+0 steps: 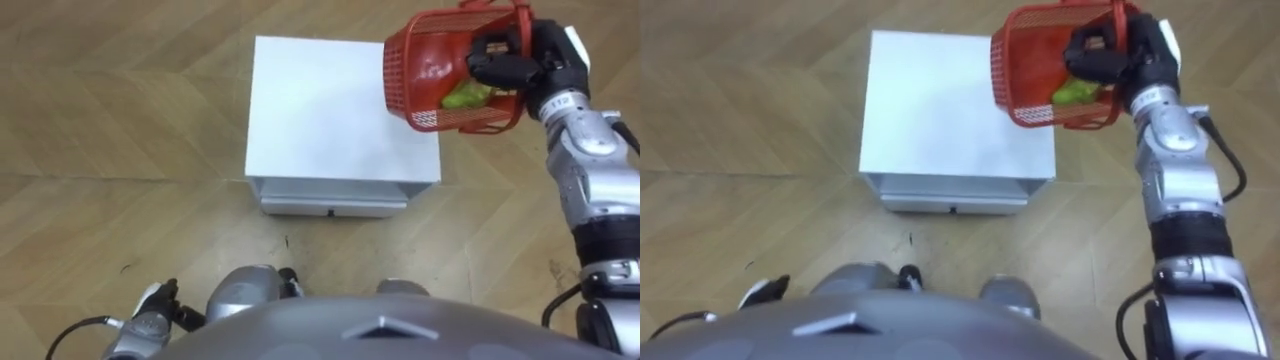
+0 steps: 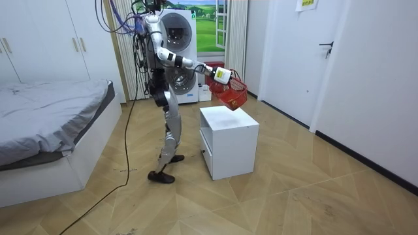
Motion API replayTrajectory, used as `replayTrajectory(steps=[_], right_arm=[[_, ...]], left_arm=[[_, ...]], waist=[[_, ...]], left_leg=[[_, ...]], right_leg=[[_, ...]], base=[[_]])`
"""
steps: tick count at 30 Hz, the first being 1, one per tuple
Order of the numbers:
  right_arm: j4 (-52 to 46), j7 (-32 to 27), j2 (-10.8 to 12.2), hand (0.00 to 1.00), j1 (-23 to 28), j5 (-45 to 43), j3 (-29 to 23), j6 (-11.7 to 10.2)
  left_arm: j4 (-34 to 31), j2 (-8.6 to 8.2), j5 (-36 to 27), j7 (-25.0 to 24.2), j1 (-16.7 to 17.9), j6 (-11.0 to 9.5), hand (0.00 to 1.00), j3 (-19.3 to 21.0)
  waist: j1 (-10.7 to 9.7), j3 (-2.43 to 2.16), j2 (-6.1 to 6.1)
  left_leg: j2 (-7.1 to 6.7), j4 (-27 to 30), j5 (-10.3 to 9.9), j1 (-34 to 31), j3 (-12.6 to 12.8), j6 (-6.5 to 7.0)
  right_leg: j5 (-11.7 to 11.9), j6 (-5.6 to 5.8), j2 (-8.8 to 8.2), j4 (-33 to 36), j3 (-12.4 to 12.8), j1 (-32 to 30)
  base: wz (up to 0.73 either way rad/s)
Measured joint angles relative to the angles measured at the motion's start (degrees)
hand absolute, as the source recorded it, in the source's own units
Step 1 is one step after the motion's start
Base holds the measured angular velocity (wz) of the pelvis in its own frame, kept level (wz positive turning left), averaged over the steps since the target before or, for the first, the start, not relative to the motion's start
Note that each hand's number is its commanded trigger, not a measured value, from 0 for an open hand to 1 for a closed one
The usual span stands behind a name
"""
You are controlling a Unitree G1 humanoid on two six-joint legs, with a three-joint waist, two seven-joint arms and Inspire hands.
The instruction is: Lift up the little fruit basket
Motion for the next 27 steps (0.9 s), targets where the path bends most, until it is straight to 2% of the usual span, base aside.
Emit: replayTrajectory(steps=[1, 2, 3, 4, 5, 6, 8, 9, 10, 11, 13, 17, 22, 27], right_arm=[[0.0, 0.42, 0.1, 1.0, 0.0, -0.13, 0.06, 0.0], [0.0, 0.69, 0.22, 1.0, 0.07, -0.46, 0.2, 0.0], [0.04, 1.02, 0.34, 1.0, 0.07, -0.61, 0.21, 0.0], [0.03, 1.57, 0.76, 1.0, 0.02, -0.61, 0.23, -0.07], [0.2, 1.78, 1.31, 1.0, 0.03, -0.62, 0.75, -0.06], [0.52, 1.95, 1.43, 1.0, 0.02, -0.61, 1.26, -0.07], [1.53, 2.54, 1.89, 1.0, 0.25, -2.15, 2.89, 0.11], [1.53, 2.62, 2.25, 1.0, 0.25, -2.57, 3.03, 0.19], [1.54, 2.74, 2.6, 1.0, 0.25, -3.11, 3.74, 0.19], [2.13, 2.98, 2.48, 1.0, 0.3, -3.58, 4.54, 0.19], [3.32, 3.94, 2.61, 1.0, 0.27, -3.82, 5.33, 0.19], [3.52, 4.88, 2.6, 1.0, 0.25, -3.62, 7.89, 0.41], [4.46, 6.03, 2.63, 1.0, -0.64, -3.3, 9.08, 0.4], [8.58, 7.2, 2.95, 1.0, -2.31, -3.71, 9.61, 0.43]], left_arm=[[-0.13, 0.23, 0.01, -0.03, 0.01, -0.06, 0.0, -0.04], [-0.41, 0.59, 0.01, -0.07, -0.16, -0.14, 0.0, -0.13], [-0.41, 0.83, 0.01, -0.06, -0.31, -0.12, 0.0, -0.28], [-0.46, 1.4, 0.02, 0.02, -0.96, -0.11, 0.0, -0.88], [-0.66, 1.77, 0.09, 0.21, -1.58, 0.01, 0.0, -1.31], [-0.65, 1.78, 0.09, 0.39, -1.89, 0.09, 0.0, -1.38], [-0.82, 1.49, 0.06, 1.38, -2.55, 0.19, 0.0, -2.18], [-0.88, 1.3, 0.06, 1.55, -2.6, 0.2, 0.0, -2.19], [-0.88, 0.97, 0.09, 1.76, -2.62, 0.19, 0.0, -1.96], [-0.76, 0.48, 0.07, 2.27, -2.6, 0.19, 0.0, -1.89], [-0.79, 0.62, 0.05, 2.69, -2.09, 0.21, 0.0, -1.72], [-0.77, 0.87, 0.08, 3.28, -0.97, 1.31, 0.0, -2.18], [-0.25, 0.38, 0.12, 3.1, -0.25, 2.36, 0.0, -2.27], [0.71, 0.34, 0.11, 3.15, -0.17, 2.8, 0.0, -2.35]], waist=[[-0.01, 0.21, 0.24], [-0.19, 0.16, 0.58], [-0.23, 0.21, 1.08], [0.1, 0.12, 1.07], [0.2, 0.21, 1.31], [0.35, 0.2, 1.31], [1.58, 0.02, 1.06], [1.85, 0.03, 1.08], [2.65, 0.0, 1.17], [3.14, -0.22, 2.05], [3.86, -0.36, 2.56], [4.59, -0.4, 2.64], [6.01, -0.33, 2.72], [6.31, 0.08, 3.05]], left_leg=[[-0.15, 0.39, -0.52, 0.94, -0.24, 0.6], [-0.03, 0.85, -1.06, 1.43, -0.94, 0.89], [0.06, 0.91, -1.22, 1.35, -1.31, 0.96], [0.7, 0.83, -1.28, 1.26, -1.46, 1.05], [1.35, 0.82, -1.32, 1.08, -1.6, 1.11], [1.58, 0.82, -1.32, 1.14, -1.61, 1.11], [1.43, 0.32, -1.32, 1.1, -1.42, 1.08], [1.3, 0.18, -1.33, 1.15, -1.43, 1.06], [1.05, -0.58, -1.37, 1.45, -1.2, 0.99], [1.56, -1.05, -1.42, 1.72, -1.49, 0.87], [2.08, -1.92, -1.31, 2.46, -1.85, 0.57], [2.32, -3.52, -1.01, 3.37, -3.1, 0.06], [2.32, -3.66, -1.0, 3.22, -3.3, 0.03], [2.18, -4.66, -1.07, 3.11, -4.34, -0.06]], right_leg=[[2.21, -0.35, -0.38, 3.21, 0.72, -1.3], [3.77, -0.6, -0.26, 4.88, 0.86, -2.16], [4.08, -0.57, -0.12, 5.12, 0.83, -2.58], [3.11, 0.0, 0.82, 3.46, 0.69, -3.16], [1.44, 0.27, 2.17, -0.82, 0.74, -3.33], [0.93, 0.29, 2.88, -3.49, 0.7, -3.48], [0.95, 0.19, 4.92, -14.9, 0.86, -3.13], [1.42, -0.05, 5.42, -17.85, 0.89, -2.75], [4.73, -0.96, 6.62, -22.17, 0.88, -2.29], [6.41, -0.96, 7.28, -24.69, 0.91, -1.15], [7.3, -1.2, 8.07, -27.91, 0.29, 0.74], [7.45, -1.4, 8.81, -29.97, -0.89, 2.38], [7.45, -1.41, 8.95, -30.44, -1.18, 2.6], [7.49, -1.35, 8.91, -30.41, -1.93, 2.85]], base=[[0.08], [0.08], [0.08], [0.13], [0.08], [0.07], [0.0], [0.0], [0.0], [-0.04], [0.02], [0.15], [0.04], [0.1]])
